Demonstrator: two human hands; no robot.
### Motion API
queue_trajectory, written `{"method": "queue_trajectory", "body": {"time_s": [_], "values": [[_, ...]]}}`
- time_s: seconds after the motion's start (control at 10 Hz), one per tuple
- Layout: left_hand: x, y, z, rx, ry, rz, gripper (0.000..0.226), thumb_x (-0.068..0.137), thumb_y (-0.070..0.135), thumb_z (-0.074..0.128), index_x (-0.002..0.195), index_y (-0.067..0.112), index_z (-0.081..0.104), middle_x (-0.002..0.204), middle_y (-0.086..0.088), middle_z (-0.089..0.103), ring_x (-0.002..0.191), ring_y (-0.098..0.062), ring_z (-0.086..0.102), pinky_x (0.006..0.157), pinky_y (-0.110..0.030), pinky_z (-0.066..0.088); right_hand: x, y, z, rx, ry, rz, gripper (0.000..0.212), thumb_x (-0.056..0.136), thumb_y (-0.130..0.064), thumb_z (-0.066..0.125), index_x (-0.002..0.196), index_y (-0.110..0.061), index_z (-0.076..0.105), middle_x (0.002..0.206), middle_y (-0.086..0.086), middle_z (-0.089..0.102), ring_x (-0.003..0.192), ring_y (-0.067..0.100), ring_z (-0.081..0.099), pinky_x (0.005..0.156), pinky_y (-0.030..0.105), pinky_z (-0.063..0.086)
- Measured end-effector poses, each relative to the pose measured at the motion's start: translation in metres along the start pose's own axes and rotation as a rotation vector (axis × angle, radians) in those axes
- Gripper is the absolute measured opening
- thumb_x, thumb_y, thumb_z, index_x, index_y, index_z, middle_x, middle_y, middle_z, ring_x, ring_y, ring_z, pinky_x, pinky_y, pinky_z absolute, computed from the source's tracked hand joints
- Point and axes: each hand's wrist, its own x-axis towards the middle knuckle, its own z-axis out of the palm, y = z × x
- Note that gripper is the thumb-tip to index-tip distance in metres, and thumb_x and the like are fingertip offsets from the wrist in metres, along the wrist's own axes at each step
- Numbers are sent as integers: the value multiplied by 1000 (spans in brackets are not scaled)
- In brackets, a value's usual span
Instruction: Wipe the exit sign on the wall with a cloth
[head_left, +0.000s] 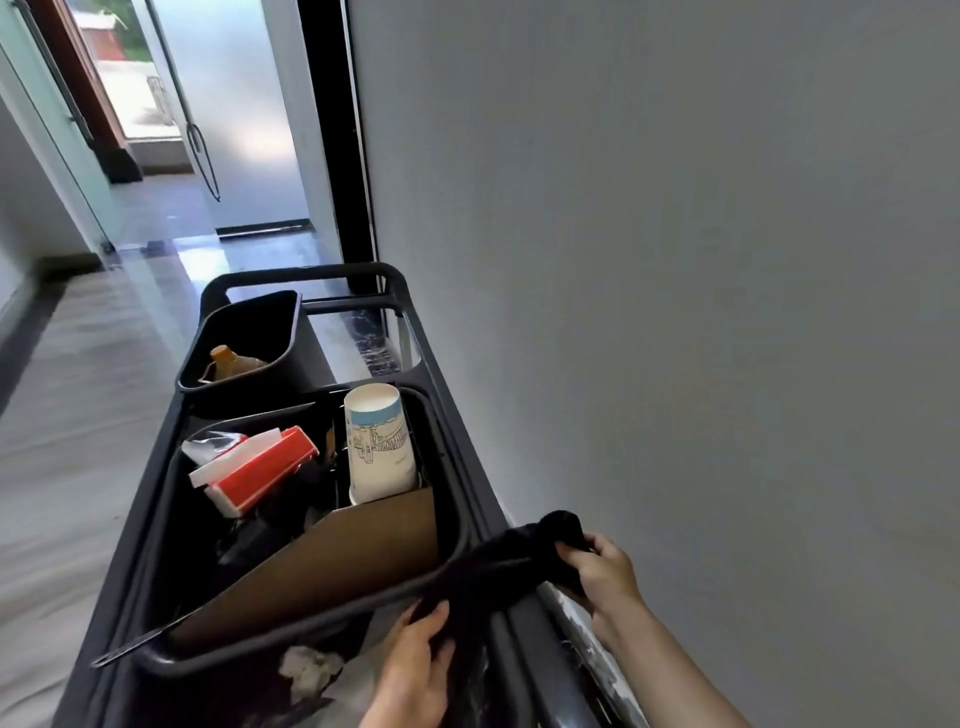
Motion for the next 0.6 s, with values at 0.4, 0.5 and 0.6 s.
{"method": "queue_trajectory", "body": {"time_s": [0.4, 0.5, 0.6], "values": [[0, 16, -11, 242, 142, 95, 27, 83, -14, 65, 108, -3, 67, 86, -19, 69, 78, -30, 64, 74, -37, 51, 11, 45, -4, -55, 52, 159, 10, 81, -9, 66, 90, -4, 68, 82, 16, 70, 71, 29, 65, 62, 34, 51], [-12, 21, -15, 436, 154, 271, 28, 86, -10, 65, 114, -8, 66, 93, -16, 68, 81, -24, 61, 82, -35, 45, -6, 29, -10, -98, 100, 9, 24, 85, -15, 62, 109, -13, 64, 103, 8, 66, 87, 21, 60, 72, 30, 43], [-35, 28, -7, 591, 166, 412, 25, 89, 1, 65, 113, 2, 70, 99, -12, 70, 93, -24, 63, 87, -35, 46, -28, 10, -10, -192, 135, -136, 28, 88, -21, 60, 115, -16, 62, 114, 6, 65, 95, 18, 57, 79, 28, 39]]}}
